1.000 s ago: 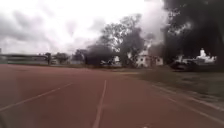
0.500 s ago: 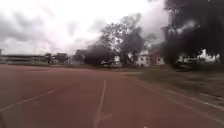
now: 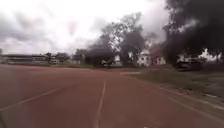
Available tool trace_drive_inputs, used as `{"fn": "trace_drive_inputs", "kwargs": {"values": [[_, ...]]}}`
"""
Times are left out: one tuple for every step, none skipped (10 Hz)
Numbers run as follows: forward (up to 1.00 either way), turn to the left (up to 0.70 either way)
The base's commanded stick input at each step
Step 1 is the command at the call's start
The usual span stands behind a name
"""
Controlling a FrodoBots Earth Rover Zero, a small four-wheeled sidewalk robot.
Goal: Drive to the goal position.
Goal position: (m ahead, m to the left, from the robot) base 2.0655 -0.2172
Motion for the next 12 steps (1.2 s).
{"fn": "trace_drive_inputs", "kwargs": {"values": [[0.70,0.00],[0.70,0.00],[0.70,0.00],[0.70,0.00],[0.70,0.00],[0.70,0.00],[0.70,0.00],[0.70,0.00],[0.70,0.00],[0.70,0.00],[0.70,0.00],[0.70,0.00]]}}
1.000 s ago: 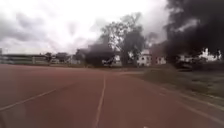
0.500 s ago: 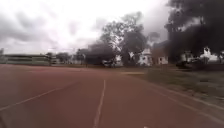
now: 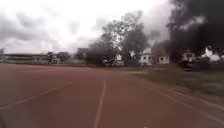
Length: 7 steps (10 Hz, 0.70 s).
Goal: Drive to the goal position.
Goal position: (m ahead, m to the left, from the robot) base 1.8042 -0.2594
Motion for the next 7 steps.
{"fn": "trace_drive_inputs", "kwargs": {"values": [[0.70,0.00],[0.70,0.00],[0.70,0.00],[0.70,0.00],[0.70,0.00],[0.70,0.00],[0.70,0.00]]}}
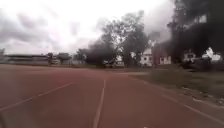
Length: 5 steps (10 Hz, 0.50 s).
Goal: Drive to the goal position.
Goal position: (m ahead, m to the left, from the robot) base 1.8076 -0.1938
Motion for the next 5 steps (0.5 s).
{"fn": "trace_drive_inputs", "kwargs": {"values": [[0.70,0.00],[0.70,0.00],[0.70,0.00],[0.70,0.00],[0.70,0.00]]}}
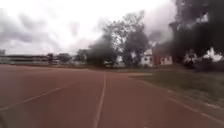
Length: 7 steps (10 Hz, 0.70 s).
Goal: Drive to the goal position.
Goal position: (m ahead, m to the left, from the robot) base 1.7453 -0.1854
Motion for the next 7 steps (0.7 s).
{"fn": "trace_drive_inputs", "kwargs": {"values": [[0.70,0.00],[0.70,0.00],[0.70,0.00],[0.70,0.00],[0.70,0.00],[0.70,0.00],[0.70,0.00]]}}
